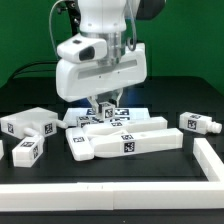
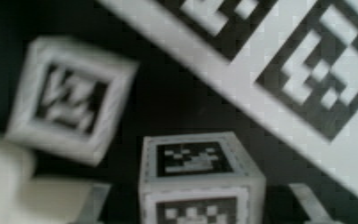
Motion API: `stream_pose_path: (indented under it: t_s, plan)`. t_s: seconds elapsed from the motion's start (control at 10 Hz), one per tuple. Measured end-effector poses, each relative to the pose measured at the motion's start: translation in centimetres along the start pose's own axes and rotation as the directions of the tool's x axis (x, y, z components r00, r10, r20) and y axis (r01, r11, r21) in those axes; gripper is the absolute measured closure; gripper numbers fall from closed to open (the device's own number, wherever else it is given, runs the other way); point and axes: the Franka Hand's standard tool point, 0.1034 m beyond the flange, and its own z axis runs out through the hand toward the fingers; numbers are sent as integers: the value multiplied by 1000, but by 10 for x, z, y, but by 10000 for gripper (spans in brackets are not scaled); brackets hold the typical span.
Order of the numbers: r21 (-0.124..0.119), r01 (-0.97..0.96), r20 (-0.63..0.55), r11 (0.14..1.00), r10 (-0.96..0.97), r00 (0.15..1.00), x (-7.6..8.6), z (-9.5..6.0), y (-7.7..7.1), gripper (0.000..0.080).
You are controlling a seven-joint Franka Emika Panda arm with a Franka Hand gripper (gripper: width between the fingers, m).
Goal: Assemble chair
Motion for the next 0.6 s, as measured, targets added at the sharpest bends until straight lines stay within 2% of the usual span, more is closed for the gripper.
stream_pose_path:
  t_s: [0.2,0.4,0.5,0.6]
  plan:
    - [11,1,11,1000,-1,1000,-4,18,-6,515]
    - [10,3,8,1000,-3,1000,-4,21,-7,515]
    - [11,4,9,1000,-4,1000,-4,21,-7,458]
    - [11,4,10,1000,-4,1000,-5,22,-7,458]
